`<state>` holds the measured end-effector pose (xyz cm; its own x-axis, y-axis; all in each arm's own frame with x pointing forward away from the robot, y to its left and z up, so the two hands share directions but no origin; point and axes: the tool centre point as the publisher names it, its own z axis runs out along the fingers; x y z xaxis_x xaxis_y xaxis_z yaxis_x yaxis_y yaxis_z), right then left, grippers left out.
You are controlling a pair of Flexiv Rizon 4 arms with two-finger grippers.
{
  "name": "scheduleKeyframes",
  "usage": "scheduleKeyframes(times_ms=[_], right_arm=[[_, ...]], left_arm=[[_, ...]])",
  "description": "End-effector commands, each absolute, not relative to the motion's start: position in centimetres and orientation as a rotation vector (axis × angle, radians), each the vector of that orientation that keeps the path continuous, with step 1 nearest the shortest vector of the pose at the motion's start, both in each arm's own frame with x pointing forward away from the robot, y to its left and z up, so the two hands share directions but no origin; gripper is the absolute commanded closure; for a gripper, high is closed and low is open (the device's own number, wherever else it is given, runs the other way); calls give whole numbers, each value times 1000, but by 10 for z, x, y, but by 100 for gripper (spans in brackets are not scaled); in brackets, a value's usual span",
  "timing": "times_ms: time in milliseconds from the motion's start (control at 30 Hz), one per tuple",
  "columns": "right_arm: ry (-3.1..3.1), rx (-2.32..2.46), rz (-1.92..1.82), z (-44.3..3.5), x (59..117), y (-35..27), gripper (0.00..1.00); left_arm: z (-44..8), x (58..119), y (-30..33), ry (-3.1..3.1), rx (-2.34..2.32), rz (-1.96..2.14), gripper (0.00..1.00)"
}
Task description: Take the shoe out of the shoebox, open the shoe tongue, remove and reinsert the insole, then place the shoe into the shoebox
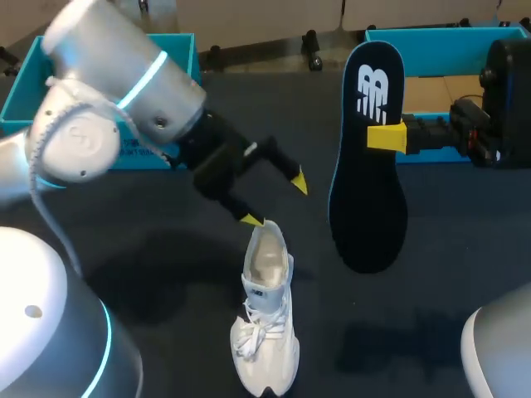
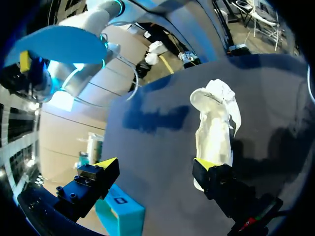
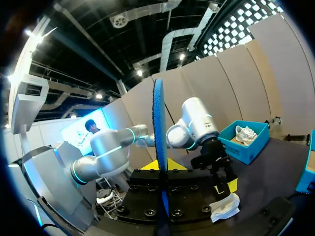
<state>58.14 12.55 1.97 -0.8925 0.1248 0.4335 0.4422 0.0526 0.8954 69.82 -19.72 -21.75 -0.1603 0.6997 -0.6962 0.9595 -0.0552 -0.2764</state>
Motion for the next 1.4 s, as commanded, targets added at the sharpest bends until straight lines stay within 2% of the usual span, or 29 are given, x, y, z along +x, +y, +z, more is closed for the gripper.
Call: scheduleKeyframes(times_ms=[33,500,967,1400], right_arm=[[-2093,-587,-1924,22,581,132,100],[-2093,-587,-1924,22,581,132,100],[-2093,-587,-1924,22,581,132,100],[-2093,-587,-1924,22,581,132,100]], left_arm=[[-210,705,-185,1733,1617,-1207,0],[-162,704,-173,1430,1573,-1192,0],[-160,705,-173,1351,1607,-1202,0],[-147,742,-174,1211,1424,-1285,0]])
